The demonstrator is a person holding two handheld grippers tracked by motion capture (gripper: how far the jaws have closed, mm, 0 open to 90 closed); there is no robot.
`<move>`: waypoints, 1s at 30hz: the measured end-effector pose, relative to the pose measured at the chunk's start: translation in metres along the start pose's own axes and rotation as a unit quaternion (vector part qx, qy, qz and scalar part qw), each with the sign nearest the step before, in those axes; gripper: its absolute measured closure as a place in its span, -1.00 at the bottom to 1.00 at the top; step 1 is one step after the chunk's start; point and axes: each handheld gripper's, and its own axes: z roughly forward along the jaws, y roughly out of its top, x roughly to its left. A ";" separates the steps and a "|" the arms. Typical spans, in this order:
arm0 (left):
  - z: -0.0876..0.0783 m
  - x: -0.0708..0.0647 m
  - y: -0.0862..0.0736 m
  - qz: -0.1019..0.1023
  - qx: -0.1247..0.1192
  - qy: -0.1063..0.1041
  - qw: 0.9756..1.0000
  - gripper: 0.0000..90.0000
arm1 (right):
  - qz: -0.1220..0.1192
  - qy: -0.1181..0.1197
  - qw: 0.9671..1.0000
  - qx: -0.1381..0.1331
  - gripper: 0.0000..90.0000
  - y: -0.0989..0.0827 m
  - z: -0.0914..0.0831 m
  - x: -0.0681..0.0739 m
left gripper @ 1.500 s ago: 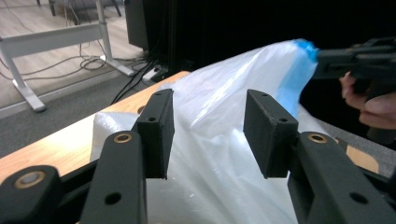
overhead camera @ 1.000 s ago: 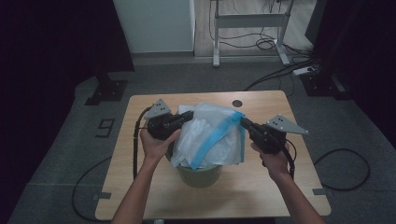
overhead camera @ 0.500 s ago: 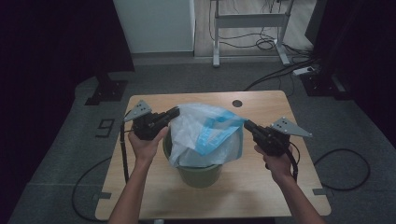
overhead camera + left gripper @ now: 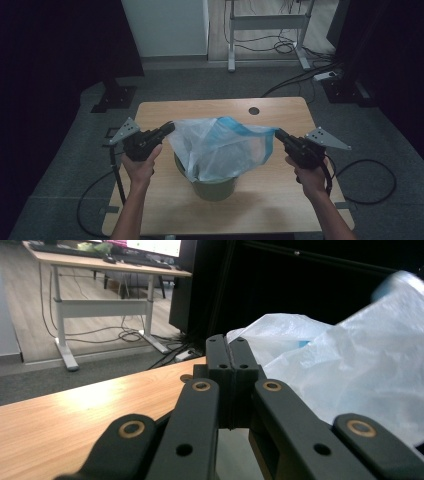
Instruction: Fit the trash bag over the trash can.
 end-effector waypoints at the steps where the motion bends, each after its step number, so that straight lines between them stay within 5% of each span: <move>1: -0.003 0.000 -0.002 -0.001 -0.002 0.000 1.000 1.00 | 0.000 0.000 1.000 -0.001 0.99 0.000 -0.001 0.000; 14: -0.042 -0.015 -0.037 0.014 -0.024 0.002 1.000 1.00 | 0.013 0.017 1.000 -0.013 0.99 -0.016 -0.027 0.006; 30: -0.056 -0.017 -0.071 0.010 -0.003 0.003 1.000 1.00 | 0.023 0.054 0.997 0.045 0.99 -0.071 -0.037 0.021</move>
